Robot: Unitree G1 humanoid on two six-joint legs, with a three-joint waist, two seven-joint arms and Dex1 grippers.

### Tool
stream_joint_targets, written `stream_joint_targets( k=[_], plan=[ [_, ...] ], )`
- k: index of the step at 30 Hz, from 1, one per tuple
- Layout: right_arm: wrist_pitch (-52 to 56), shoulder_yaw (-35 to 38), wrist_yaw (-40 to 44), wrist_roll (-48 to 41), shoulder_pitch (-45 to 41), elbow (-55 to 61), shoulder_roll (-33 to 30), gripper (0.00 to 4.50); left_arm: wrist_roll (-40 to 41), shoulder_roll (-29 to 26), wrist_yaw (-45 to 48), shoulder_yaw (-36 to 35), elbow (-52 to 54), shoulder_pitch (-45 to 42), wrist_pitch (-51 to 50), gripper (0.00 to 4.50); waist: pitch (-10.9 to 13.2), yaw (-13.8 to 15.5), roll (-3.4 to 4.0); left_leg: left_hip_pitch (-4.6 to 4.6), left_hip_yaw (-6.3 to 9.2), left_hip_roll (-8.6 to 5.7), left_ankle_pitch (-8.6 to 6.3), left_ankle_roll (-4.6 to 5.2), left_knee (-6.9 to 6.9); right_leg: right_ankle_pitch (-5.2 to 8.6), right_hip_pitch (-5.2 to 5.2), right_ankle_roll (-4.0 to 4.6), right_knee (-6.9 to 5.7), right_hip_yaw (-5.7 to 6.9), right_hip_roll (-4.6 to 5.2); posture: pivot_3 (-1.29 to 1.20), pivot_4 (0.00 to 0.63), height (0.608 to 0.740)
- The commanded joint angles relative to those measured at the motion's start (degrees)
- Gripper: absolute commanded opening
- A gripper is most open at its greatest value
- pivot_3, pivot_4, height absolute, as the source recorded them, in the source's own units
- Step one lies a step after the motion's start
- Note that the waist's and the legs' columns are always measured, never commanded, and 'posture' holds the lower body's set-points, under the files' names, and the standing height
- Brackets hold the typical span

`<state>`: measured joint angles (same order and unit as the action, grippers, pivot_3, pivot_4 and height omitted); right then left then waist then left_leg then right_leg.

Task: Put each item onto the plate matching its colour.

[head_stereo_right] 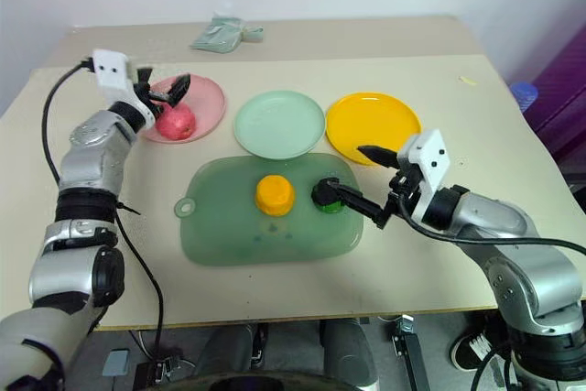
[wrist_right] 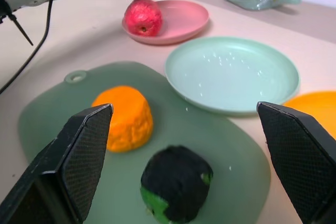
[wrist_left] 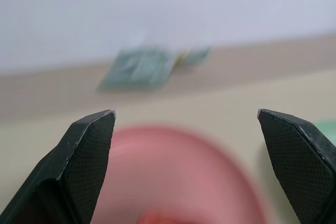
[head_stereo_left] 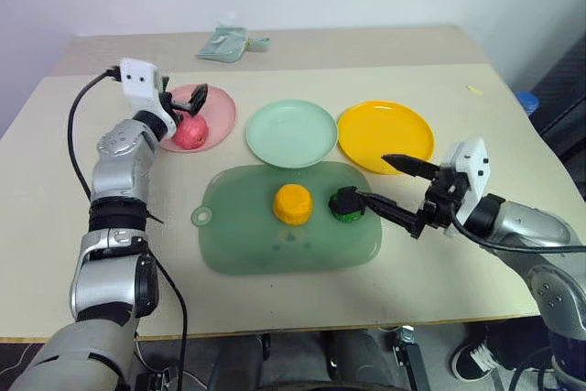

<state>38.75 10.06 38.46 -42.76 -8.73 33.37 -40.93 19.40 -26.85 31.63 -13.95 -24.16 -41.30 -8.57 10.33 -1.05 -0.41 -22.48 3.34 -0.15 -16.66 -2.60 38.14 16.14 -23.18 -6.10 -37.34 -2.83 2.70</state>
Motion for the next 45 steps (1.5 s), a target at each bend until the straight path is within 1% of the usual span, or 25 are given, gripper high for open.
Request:
stream_joint_targets(
  k=[1,3,6,8,10,14,21,24,25,26,27,28,31,33,36,39,41,42,43,45],
  plan=[
    [3.3,-4.4,-1.5,-2.7,-3.9,2.7,1.8,4.50,5.0,-4.2,8.5,-0.8,13.5,8.4,-3.3,4.44,0.0,-0.3,0.02,0.02,-0.02,0.03,0.00,-0.01,-0.02,0.00,-0.02,0.01,-0.01,-0.03,-0.02,0.00,0.150,0.740],
    [4.7,-7.9,-3.8,-1.1,-6.8,2.3,3.8,4.50,6.2,-6.7,12.5,-0.1,19.3,14.4,-5.0,4.44,0.0,-0.6,0.03,0.04,-0.03,0.07,0.01,-0.02,-0.05,0.00,-0.04,0.02,-0.04,-0.05,-0.03,0.00,0.150,0.740],
    [5.5,-14.9,-7.7,4.5,-11.8,-0.3,7.7,4.50,6.6,-11.1,19.5,1.7,26.7,25.0,-6.0,4.44,0.0,-0.3,0.03,0.04,-0.02,0.06,0.03,-0.05,-0.02,0.01,-0.06,0.03,-0.12,-0.05,-0.01,0.00,0.150,0.740],
    [6.4,-18.8,-8.9,7.2,-13.7,-1.8,9.5,4.50,6.2,-13.1,22.5,2.8,30.8,31.0,-5.6,4.44,0.0,0.2,0.02,0.04,-0.03,0.06,0.03,-0.05,-0.02,0.01,-0.06,0.03,-0.13,-0.05,0.03,0.00,0.150,0.740],
    [6.3,-23.2,-9.1,10.9,-14.8,-3.3,10.1,4.50,5.8,-14.0,24.2,3.1,34.5,36.1,-4.2,4.44,0.0,0.6,0.01,0.02,0.02,0.07,0.03,-0.05,-0.02,0.02,-0.02,0.04,-0.09,-0.01,0.11,0.00,0.150,0.740],
    [6.6,-27.3,-9.7,15.2,-15.9,-7.0,11.9,4.50,8.3,-13.4,23.9,1.9,40.2,41.3,-5.7,4.44,0.0,0.7,-0.01,0.01,0.02,0.04,0.03,-0.05,-0.01,0.02,0.01,0.04,-0.05,0.01,0.19,0.00,0.150,0.740],
    [8.1,-29.2,-9.8,19.3,-16.8,-10.7,14.1,4.50,9.8,-13.1,23.4,2.7,46.2,46.6,-7.0,4.44,0.0,-0.1,0.01,0.03,-0.01,0.05,0.02,-0.04,-0.04,0.02,-0.04,0.04,-0.09,0.00,0.06,0.00,0.150,0.740],
    [8.8,-28.3,-9.7,19.1,-16.9,-10.4,15.6,3.67,10.0,-13.1,23.7,3.6,48.1,48.6,-7.3,4.50,0.0,0.0,0.01,0.03,-0.01,0.05,0.02,-0.04,-0.05,0.02,-0.04,0.04,-0.08,-0.01,0.06,0.00,0.150,0.740],
    [9.5,-27.2,-9.8,18.1,-17.2,-9.6,16.3,3.26,9.9,-13.0,23.8,3.9,48.3,49.1,-7.2,4.50,0.0,0.0,0.00,0.03,-0.02,0.05,0.02,-0.04,-0.05,0.02,-0.04,0.05,-0.08,-0.01,0.07,0.00,0.150,0.740],
    [10.1,-26.0,-9.9,17.4,-17.5,-8.9,16.9,2.73,9.7,-13.0,23.9,4.1,48.3,49.5,-7.0,4.50,0.0,0.0,0.00,0.03,-0.02,0.05,0.02,-0.04,-0.05,0.02,-0.04,0.04,-0.08,-0.01,0.07,0.00,0.150,0.740],
    [10.8,-24.4,-10.1,16.3,-18.0,-8.1,17.5,2.50,9.5,-12.8,24.0,4.3,48.2,49.9,-6.7,4.50,0.0,0.1,0.01,0.03,-0.01,0.05,0.02,-0.04,-0.05,0.02,-0.04,0.04,-0.08,-0.01,0.07,0.00,0.150,0.740],
    [11.5,-21.9,-10.5,14.9,-18.8,-7.4,18.3,2.48,9.4,-12.7,24.0,4.5,48.2,50.1,-6.6,4.50,0.0,0.1,0.01,0.03,-0.01,0.05,0.02,-0.04,-0.05,0.02,-0.04,0.04,-0.08,-0.01,0.08,0.00,0.150,0.740],
    [14.0,-14.4,-12.9,12.0,-21.4,-7.6,19.5,2.48,9.2,-12.2,23.9,5.2,48.7,50.6,-6.2,4.50,0.0,0.2,0.01,0.03,-0.01,0.05,0.02,-0.04,-0.05,0.02,-0.02,0.04,-0.08,-0.01,0.10,0.00,0.150,0.740],
    [14.8,-10.9,-15.8,13.1,-23.2,-10.0,19.0,2.48,9.1,-11.8,24.0,5.7,48.8,50.7,-5.9,4.50,0.0,0.3,0.02,0.03,-0.01,0.04,0.02,-0.04,-0.05,0.02,-0.02,0.04,-0.08,-0.01,0.10,0.00,0.150,0.740],
    [14.1,-6.2,-22.0,19.1,-26.4,-20.2,16.7,2.48,9.0,-11.1,24.0,6.8,48.6,50.4,-5.3,4.50,0.0,0.2,0.01,0.03,-0.02,0.00,0.02,-0.03,-0.05,0.02,-0.02,0.04,-0.08,0.00,0.10,0.00,0.150,0.740],
    [10.7,-5.6,-23.8,22.7,-27.4,-27.0,15.6,2.48,8.4,-10.6,24.2,7.5,47.5,50.0,-4.2,4.50,0.0,0.3,0.03,0.03,-0.05,-0.03,0.02,-0.03,-0.05,0.02,-0.02,0.05,-0.07,-0.01,0.10,0.00,0.150,0.740],
    [8.0,-5.1,-23.3,23.6,-27.9,-30.4,16.1,3.50,7.8,-10.1,24.6,7.9,46.0,50.0,-2.8,4.50,0.0,0.0,0.08,0.02,-0.14,-0.02,0.02,-0.03,-0.10,0.02,-0.08,0.05,-0.06,-0.05,0.08,0.00,0.150,0.740],
    [5.7,-5.1,-22.4,24.0,-27.7,-30.9,16.1,3.85,7.4,-9.8,25.3,7.8,44.5,50.3,-1.2,4.50,0.0,-0.3,0.11,0.02,-0.15,-0.01,0.02,-0.03,-0.12,0.02,-0.11,0.05,-0.07,-0.06,0.06,0.00,0.150,0.740],
    [4.2,-5.1,-21.3,23.9,-27.4,-30.3,16.0,4.38,7.0,-9.6,25.9,7.6,43.1,50.6,0.3,4.50,0.0,-0.5,0.16,0.02,-0.21,0.01,0.02,-0.03,-0.15,0.02,-0.16,0.05,-0.09,-0.11,0.01,0.00,0.150,0.740],
    [2.4,-4.9,-18.1,22.3,-26.2,-27.1,15.3,4.45,6.8,-9.4,26.8,7.0,41.2,51.3,2.6,4.50,0.0,-0.9,0.19,0.02,-0.22,0.03,0.01,-0.03,-0.19,0.03,-0.21,0.08,-0.12,-0.12,-0.01,0.00,0.150,0.740]
  ],
)
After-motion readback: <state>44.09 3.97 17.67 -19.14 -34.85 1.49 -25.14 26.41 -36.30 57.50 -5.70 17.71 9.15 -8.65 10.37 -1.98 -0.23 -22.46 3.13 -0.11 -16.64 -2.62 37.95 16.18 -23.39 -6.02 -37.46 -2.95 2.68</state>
